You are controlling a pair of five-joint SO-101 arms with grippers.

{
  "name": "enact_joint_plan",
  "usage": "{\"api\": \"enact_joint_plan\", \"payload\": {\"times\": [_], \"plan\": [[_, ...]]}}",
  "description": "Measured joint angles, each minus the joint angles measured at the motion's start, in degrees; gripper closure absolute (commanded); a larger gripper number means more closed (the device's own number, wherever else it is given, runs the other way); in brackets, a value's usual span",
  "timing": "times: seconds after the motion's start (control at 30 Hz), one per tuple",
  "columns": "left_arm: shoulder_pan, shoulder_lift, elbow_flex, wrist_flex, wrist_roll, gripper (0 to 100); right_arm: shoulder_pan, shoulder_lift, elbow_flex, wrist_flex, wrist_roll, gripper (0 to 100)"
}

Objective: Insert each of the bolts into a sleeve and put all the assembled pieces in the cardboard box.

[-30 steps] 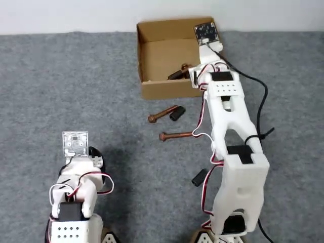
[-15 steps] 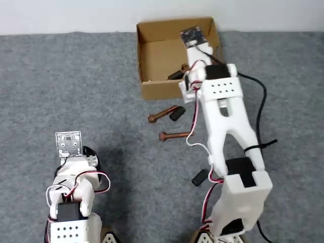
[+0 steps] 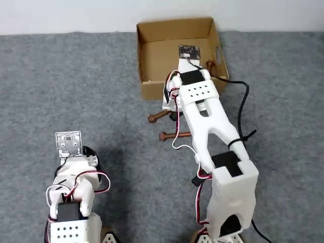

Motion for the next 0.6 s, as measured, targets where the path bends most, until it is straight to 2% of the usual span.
{"api": "enact_joint_plan", "payload": {"times": [0.4,0.6], "plan": [[0.00,0.00,0.00,0.00,0.00,100,-0.09,5.63,0.00,-10.55,-0.44,87.6],[0.00,0.00,0.00,0.00,0.00,100,0.26,10.02,-0.09,-11.25,-0.44,87.9]]}}
